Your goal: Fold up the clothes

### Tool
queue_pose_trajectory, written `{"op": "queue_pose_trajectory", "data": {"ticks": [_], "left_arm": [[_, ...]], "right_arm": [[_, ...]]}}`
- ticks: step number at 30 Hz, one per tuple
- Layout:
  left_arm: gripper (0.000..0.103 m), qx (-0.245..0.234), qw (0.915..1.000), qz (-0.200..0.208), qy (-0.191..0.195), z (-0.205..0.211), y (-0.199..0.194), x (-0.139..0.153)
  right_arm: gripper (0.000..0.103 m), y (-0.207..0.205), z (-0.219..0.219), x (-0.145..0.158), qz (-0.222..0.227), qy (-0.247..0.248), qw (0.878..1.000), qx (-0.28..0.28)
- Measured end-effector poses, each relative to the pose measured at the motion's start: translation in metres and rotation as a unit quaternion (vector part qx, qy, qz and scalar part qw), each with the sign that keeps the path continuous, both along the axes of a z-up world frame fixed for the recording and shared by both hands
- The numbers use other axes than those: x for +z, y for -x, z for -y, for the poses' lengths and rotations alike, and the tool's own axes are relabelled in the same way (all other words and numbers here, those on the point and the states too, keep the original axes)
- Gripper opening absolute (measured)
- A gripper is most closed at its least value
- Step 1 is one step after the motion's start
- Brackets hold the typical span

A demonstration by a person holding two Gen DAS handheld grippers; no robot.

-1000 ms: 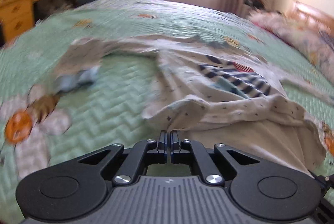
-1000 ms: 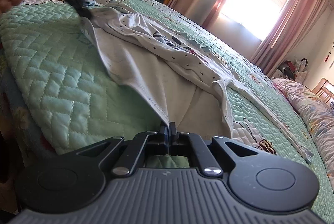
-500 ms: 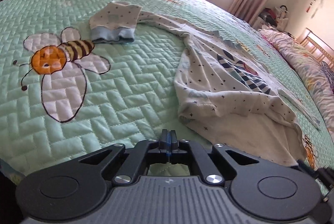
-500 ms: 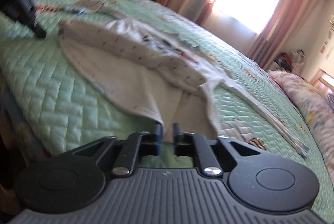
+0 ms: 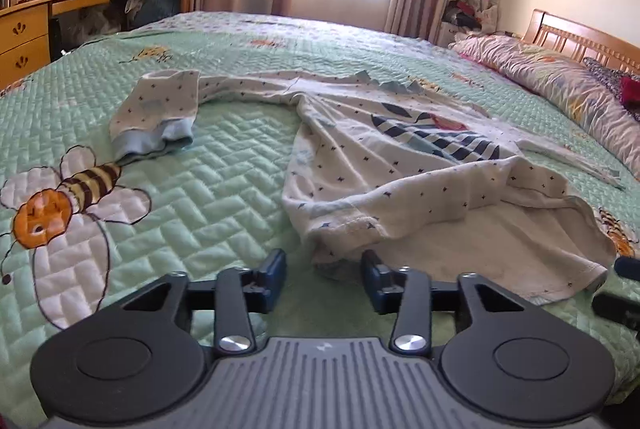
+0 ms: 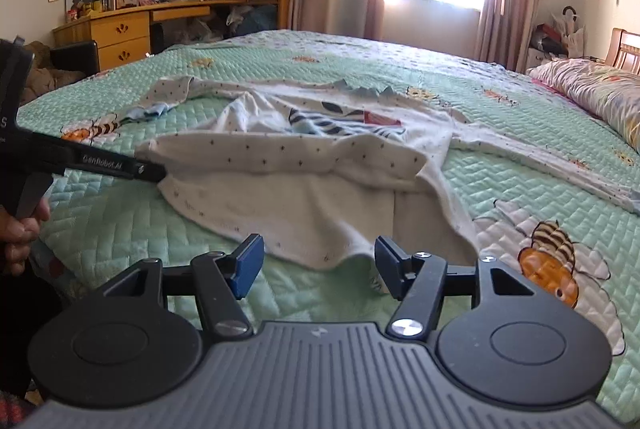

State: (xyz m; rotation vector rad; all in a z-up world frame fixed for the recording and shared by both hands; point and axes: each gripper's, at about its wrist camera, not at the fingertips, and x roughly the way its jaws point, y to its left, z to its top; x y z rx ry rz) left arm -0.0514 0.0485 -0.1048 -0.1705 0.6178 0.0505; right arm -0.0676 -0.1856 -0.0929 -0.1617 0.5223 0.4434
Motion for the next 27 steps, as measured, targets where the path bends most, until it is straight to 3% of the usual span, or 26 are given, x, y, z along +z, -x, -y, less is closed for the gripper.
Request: {"op": "queue_pose_trajectory", "data": {"ticks": [5, 7, 16, 19, 27], "left_arm": [[0.062, 0.003, 0.9996, 0.001, 0.028, -0.003, 0.003, 0.001], [0.063, 0.011, 0.9994, 0.002, 0.033, -0.004, 0.002, 0.002], [0.063, 0.055, 0.9984, -0.001, -0.013, 0.001, -0.024, -0.001], [0.005, 0.051, 0.9958, -0.013, -0.075, 0.007, -0.026, -0.001], [0.002, 0.005, 0.9962, -0.015, -0.086, -0.003, 0.013, 0.026]], "right_arm": [[0.063, 0.002, 0.001, 0.000, 0.003, -0.007, 1.000, -0.002], [0.063, 0.002, 0.002, -0.001, 0.004, -0.011, 1.000, -0.004], [0.068, -0.001, 0.002, -0.007, 0.003, -0.023, 1.000, -0.007], [0.070, -0.001, 0.001, -0.009, 0.011, -0.021, 1.000, -0.012], [0.070, -0.008, 0.005, -0.015, 0.011, -0.033, 0.999, -0.021]]}}
